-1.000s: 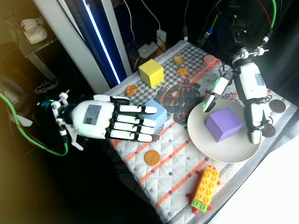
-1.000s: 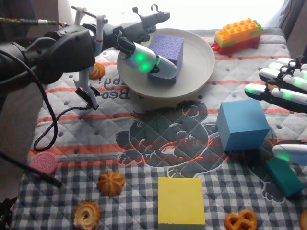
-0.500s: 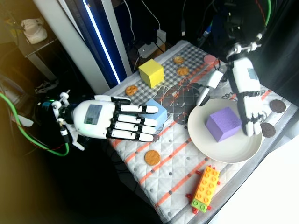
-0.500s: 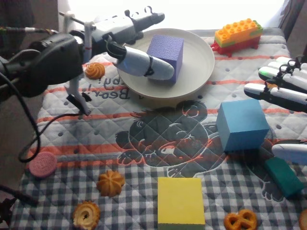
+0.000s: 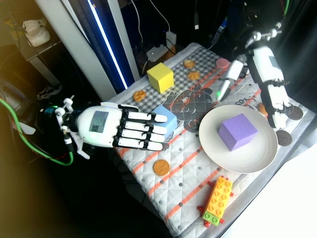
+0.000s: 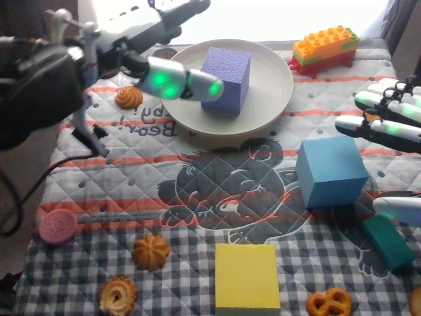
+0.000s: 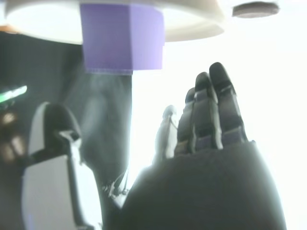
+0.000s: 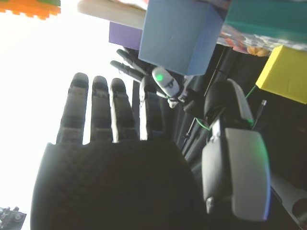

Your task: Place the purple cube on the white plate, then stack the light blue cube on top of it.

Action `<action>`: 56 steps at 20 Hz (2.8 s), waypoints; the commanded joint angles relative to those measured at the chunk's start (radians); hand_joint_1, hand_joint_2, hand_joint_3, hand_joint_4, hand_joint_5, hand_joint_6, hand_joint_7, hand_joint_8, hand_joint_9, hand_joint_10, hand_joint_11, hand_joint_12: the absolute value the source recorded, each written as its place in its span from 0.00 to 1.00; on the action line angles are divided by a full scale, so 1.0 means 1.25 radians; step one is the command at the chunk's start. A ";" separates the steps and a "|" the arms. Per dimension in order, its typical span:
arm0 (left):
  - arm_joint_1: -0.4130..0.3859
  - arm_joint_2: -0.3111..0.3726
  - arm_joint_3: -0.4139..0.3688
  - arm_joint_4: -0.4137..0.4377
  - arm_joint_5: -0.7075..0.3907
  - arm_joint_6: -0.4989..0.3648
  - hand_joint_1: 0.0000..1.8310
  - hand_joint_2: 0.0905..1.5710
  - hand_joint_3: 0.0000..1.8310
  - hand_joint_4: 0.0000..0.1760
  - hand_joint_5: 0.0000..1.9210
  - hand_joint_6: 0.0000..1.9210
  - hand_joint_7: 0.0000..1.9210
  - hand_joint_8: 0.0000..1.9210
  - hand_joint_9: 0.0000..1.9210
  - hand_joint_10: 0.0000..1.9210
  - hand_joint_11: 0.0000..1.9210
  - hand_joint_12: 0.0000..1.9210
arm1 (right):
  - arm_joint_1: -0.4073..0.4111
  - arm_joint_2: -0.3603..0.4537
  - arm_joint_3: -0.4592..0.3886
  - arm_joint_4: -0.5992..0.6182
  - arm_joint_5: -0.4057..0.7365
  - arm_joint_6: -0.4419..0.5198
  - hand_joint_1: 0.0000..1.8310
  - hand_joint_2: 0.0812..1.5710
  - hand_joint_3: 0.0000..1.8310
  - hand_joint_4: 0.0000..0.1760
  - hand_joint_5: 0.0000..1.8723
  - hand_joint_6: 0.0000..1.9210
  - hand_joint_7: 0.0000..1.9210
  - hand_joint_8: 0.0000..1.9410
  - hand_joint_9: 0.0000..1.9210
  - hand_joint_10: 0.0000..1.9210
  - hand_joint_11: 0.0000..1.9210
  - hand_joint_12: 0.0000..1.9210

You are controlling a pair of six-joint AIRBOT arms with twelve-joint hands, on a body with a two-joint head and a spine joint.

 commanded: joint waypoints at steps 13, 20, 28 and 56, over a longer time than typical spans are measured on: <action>0.340 0.331 -0.368 0.099 -0.559 -0.199 0.42 0.50 0.01 0.92 0.00 0.00 0.01 0.00 0.00 0.00 0.00 0.00 | 0.051 0.011 0.003 0.018 0.096 0.005 0.11 0.68 0.00 0.91 0.09 0.00 0.06 0.00 0.00 0.00 0.00 0.00; 0.426 0.370 -0.427 0.089 -0.640 -0.200 0.47 0.51 0.01 0.88 0.00 0.00 0.00 0.00 0.02 0.00 0.04 0.02 | 0.149 -0.057 0.054 -0.018 -0.041 0.005 0.19 0.68 0.00 1.00 0.09 0.01 0.10 0.01 0.05 0.01 0.03 0.01; 0.447 0.361 -0.427 0.061 -0.635 -0.200 0.49 0.52 0.00 0.96 0.00 0.00 0.03 0.00 0.04 0.00 0.00 0.18 | 0.181 -0.073 0.063 -0.071 -0.108 0.005 0.40 0.65 0.00 0.56 0.17 0.00 0.29 0.00 0.33 0.00 0.11 0.52; 0.453 0.312 -0.373 0.065 -0.591 -0.294 0.46 0.54 0.00 0.94 0.03 0.00 0.07 0.00 0.04 0.01 0.00 0.00 | 0.477 -0.286 0.298 -0.027 -0.222 0.059 0.68 0.70 0.00 0.00 0.53 0.40 0.52 0.66 0.55 0.82 0.54 0.96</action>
